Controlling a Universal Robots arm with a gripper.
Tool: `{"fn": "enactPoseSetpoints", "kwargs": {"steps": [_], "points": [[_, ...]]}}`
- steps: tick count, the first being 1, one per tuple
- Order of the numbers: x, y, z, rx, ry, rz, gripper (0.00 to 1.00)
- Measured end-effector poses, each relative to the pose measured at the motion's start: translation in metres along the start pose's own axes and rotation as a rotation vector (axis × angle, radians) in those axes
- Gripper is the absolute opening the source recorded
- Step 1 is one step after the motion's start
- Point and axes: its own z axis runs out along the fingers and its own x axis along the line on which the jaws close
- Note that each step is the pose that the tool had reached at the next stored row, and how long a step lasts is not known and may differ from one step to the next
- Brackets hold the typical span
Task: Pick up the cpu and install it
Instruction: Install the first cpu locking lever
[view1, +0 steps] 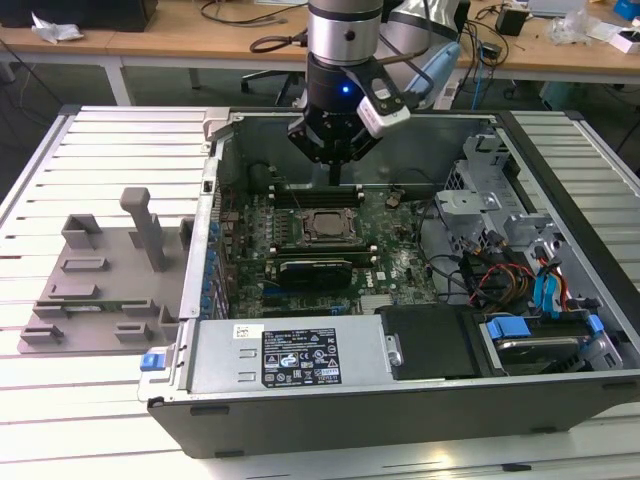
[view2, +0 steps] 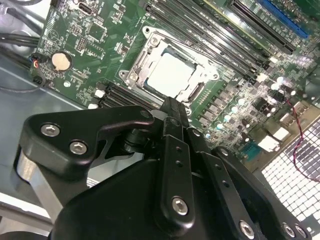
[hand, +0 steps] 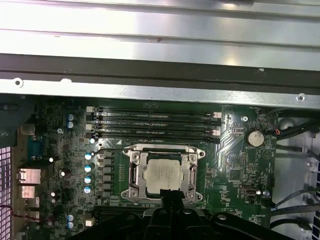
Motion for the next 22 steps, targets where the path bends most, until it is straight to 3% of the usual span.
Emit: {"fn": "enactPoseSetpoints", "kwargs": {"steps": [8, 9, 11, 14, 19, 22], "points": [[0.0, 0.0, 0.0, -0.001, -0.0015, -0.037, 0.11], [0.0, 0.0, 0.0001, -0.0014, 0.0024, -0.037, 0.11], [-0.0001, 0.0, 0.0005, -0.0033, 0.0342, -0.038, 0.11], [0.0005, 0.0, 0.0005, -0.0036, 0.0374, -0.037, 0.11], [0.0015, 0.0001, 0.0005, -0.0029, 0.0395, 0.016, 0.11], [0.0015, 0.0001, 0.0006, -0.0031, 0.0395, 0.016, 0.11]]}}
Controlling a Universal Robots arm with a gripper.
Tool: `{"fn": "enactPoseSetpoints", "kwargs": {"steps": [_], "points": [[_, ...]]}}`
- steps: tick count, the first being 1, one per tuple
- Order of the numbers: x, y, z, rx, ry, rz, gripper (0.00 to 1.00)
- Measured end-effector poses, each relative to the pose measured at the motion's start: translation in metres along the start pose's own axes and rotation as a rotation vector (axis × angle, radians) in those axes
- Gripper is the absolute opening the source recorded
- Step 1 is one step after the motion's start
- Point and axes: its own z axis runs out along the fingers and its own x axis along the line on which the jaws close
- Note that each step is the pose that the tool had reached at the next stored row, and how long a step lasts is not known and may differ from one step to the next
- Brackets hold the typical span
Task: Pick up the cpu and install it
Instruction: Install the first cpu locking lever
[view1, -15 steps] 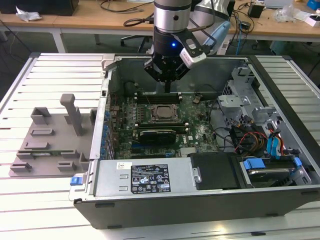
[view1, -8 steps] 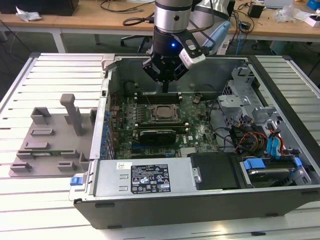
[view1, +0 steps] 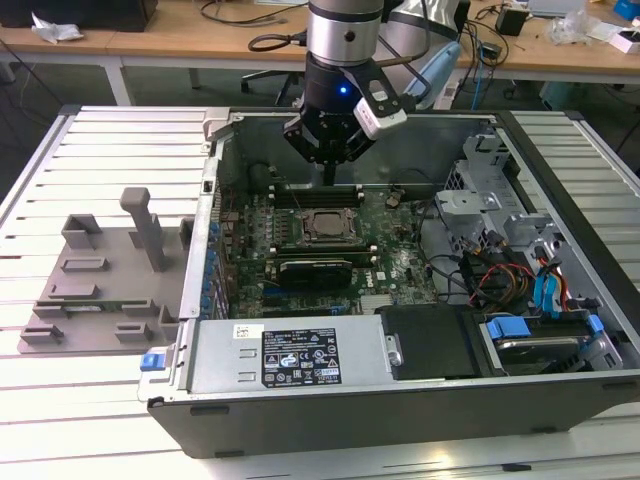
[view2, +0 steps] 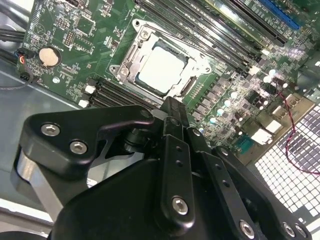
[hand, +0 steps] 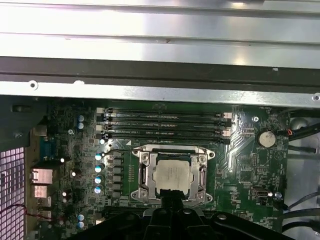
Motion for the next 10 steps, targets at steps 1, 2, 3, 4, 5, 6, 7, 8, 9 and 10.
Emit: {"fn": "enactPoseSetpoints", "kwargs": {"steps": [1, 2, 3, 4, 5, 6, 7, 8, 9, 10], "points": [[0.0002, 0.0, 0.0, -0.0001, 0.0, 0.0, 0.11], [0.0008, 0.0001, 0.0001, -0.0002, -0.0002, 0.0, 0.11], [0.0019, 0.0001, 0.0002, -0.0004, -0.0003, 0.0, 0.11], [0.0032, 0.0001, 0.0001, -0.0003, -0.0001, 0.0, 0.11], [0.005, 0.0002, 0.0001, -0.0001, 0.0, 0.0, 0.11], [0.0072, 0.0002, 0.0001, -0.0001, -0.0001, 0.0, 0.11], [0.0093, 0.0003, 0.0001, 0.0, 0.0, 0.0, 0.11], [0.0112, 0.0003, 0.0001, 0.0, 0.0, 0.0, 0.11], [0.0142, 0.0005, 0.0002, -0.0001, -0.0001, 0.0, 0.11], [0.0161, 0.0006, 0.0002, -0.0001, -0.0001, 0.0, 0.11]]}}
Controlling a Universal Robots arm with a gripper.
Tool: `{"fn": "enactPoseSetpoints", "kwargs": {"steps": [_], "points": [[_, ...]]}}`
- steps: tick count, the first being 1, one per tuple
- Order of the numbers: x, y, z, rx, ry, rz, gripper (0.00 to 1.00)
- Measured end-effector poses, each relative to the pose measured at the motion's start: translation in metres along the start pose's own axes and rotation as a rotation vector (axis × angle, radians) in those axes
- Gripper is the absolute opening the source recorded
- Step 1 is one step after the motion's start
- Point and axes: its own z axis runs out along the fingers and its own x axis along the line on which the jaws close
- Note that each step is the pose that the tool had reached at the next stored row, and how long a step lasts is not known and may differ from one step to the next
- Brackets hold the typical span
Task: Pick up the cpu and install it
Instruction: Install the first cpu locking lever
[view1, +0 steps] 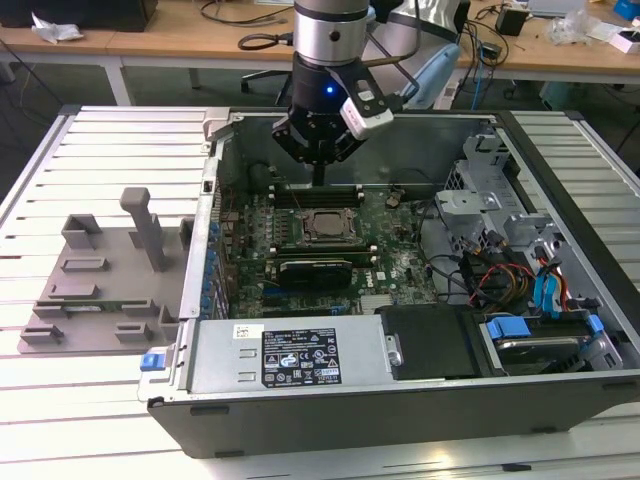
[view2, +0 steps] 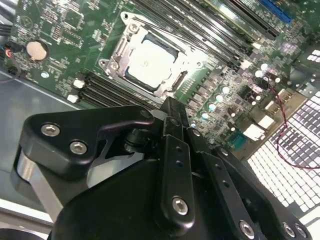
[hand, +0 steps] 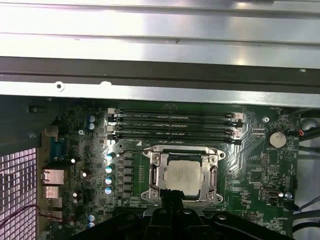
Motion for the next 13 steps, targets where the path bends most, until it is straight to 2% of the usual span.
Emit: {"fn": "enactPoseSetpoints", "kwargs": {"steps": [4, 13], "points": [[0.0094, 0.0003, 0.0001, 0.0, 0.0, 0.0, 0.11], [0.0203, 0.0009, 0.0011, -0.0001, -0.0001, 0.0, 0.11]]}}
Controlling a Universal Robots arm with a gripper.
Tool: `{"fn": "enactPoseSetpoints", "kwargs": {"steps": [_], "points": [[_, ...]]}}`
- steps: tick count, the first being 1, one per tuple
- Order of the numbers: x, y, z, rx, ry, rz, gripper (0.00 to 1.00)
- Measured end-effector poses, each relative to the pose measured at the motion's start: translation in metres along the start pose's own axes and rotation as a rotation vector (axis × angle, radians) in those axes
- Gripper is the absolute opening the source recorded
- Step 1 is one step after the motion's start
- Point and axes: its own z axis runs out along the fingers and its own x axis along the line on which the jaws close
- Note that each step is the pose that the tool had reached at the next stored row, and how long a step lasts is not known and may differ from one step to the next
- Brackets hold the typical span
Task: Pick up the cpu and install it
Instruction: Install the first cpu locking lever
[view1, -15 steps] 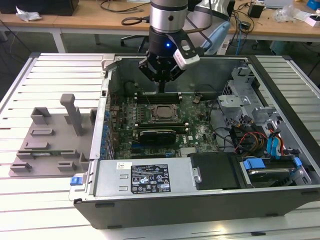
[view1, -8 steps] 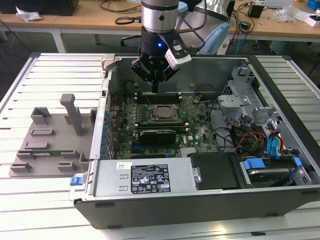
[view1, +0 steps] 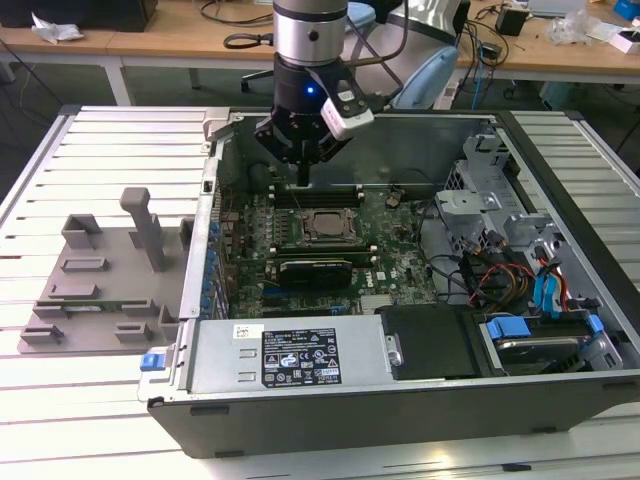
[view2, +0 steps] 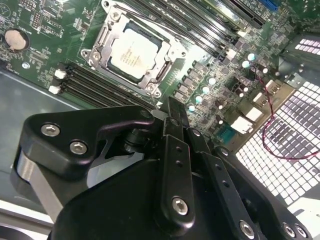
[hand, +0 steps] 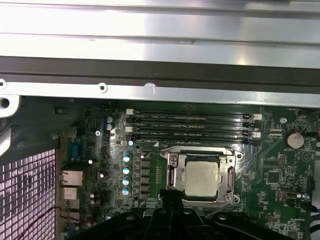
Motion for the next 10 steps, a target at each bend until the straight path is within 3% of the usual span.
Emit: {"fn": "enactPoseSetpoints", "kwargs": {"steps": [2, 10], "points": [[0.0027, 0.0008, 0.0003, 0.0003, 0.0002, 0.0, 0.11], [0.0222, 0.0174, 0.0052, 0.0001, 0.0001, 0.0, 0.11]]}}
